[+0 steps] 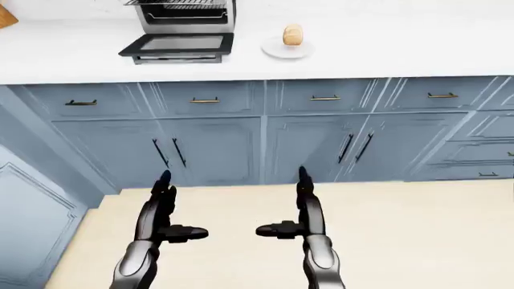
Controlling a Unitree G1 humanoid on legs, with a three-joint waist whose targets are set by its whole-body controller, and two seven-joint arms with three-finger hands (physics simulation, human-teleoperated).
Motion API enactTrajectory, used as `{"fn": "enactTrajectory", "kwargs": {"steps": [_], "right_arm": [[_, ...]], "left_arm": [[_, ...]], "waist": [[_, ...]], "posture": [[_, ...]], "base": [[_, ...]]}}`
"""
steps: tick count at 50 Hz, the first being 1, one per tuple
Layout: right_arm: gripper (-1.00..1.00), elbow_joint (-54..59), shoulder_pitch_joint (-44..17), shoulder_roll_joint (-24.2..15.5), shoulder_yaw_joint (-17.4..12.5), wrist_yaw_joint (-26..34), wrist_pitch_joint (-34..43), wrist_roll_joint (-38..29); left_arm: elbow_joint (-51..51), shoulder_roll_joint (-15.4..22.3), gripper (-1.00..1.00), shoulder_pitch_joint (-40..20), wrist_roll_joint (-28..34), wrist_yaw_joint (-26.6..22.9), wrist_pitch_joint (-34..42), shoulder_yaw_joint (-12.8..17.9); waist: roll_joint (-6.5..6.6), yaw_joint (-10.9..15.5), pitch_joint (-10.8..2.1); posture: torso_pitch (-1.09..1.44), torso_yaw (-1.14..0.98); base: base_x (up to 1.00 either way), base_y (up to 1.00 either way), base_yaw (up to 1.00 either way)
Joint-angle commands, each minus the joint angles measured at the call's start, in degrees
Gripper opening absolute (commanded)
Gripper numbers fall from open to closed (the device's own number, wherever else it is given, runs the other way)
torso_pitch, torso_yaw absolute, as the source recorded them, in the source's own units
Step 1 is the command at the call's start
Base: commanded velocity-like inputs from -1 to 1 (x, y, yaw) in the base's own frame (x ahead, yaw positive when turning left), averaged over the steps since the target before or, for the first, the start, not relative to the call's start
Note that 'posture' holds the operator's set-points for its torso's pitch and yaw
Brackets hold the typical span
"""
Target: Place the bread on the top rack of the toaster oven.
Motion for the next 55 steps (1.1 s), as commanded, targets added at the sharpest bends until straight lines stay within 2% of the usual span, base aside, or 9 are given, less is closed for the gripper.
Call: {"fn": "enactTrajectory", "kwargs": {"steps": [1, 3, 5, 7, 15, 33, 45, 51, 55], "right_arm": [[1.0, -12.7, -0.8, -1.1, -1.0, -0.4, 0.9, -0.1], [1.0, -14.7, -1.2, -0.9, -1.1, -0.4, 2.5, -0.4], [1.0, -16.1, -1.8, -1.0, -1.1, -0.4, 3.9, -1.1], [1.0, -19.5, -2.6, -1.3, -1.2, -0.2, 7.0, -1.5], [1.0, -29.3, -10.0, -3.3, -2.9, 1.5, 18.5, -3.2], [1.0, -31.3, -34.8, -10.1, -4.3, 6.2, 35.2, -5.1], [1.0, -37.4, -38.5, -11.9, -5.7, 7.5, 42.4, -4.2], [1.0, -36.4, -39.8, -11.7, -5.4, 6.2, 41.9, -3.2], [1.0, -36.0, -40.1, -11.7, -5.2, 5.8, 41.5, -2.8]], "left_arm": [[-12.2, 0.2, 1.0, -2.5, 0.5, 0.4, 3.1, -0.9], [-15.1, 0.1, 1.0, -3.5, 0.9, 0.2, 6.1, -1.2], [-17.7, 0.2, 1.0, -4.7, 1.0, 0.1, 8.8, -1.1], [-20.1, 0.5, 1.0, -5.9, 1.5, 0.0, 11.3, -0.9], [-27.2, 2.7, 1.0, -15.2, 2.4, -0.8, 22.2, 1.4], [-37.5, 10.4, 1.0, -33.3, -0.3, -0.2, 39.9, 6.8], [-40.2, 13.6, 1.0, -37.3, -1.9, 0.6, 44.3, 8.4], [-40.9, 14.3, 1.0, -38.0, -2.8, 1.3, 45.2, 8.8], [-41.0, 14.9, 1.0, -37.8, -2.9, 1.4, 45.2, 9.2]], "waist": [[-0.45, -0.1, -0.05], [-0.04, 0.2, -3.83], [-0.45, 0.3, -1.31], [-0.68, 0.3, -3.97], [-0.42, 0.5, -5.09], [-0.18, 0.3, -4.34], [0.18, 0.4, -3.27], [2.94, 0.2, -2.54], [2.82, 0.2, -3.03]], "posture": [[0.0, 0.0], [0.0, 0.0], [0.0, 0.0], [0.0, 0.0], [0.0, 0.0], [0.0, 0.0], [0.0, 0.0], [0.0, 0.0], [0.0, 0.0]], "base": [[0.0, 0.0, 0.0], [0.0, 0.0, 0.0], [0.0, 0.0, 0.0], [0.0, 0.0, 0.0], [0.0, 0.0, 0.0], [0.01, 0.0, 0.0], [0.09, 0.0, 0.0], [0.13, 0.0, 0.0], [0.14, 0.0, 0.0]]}}
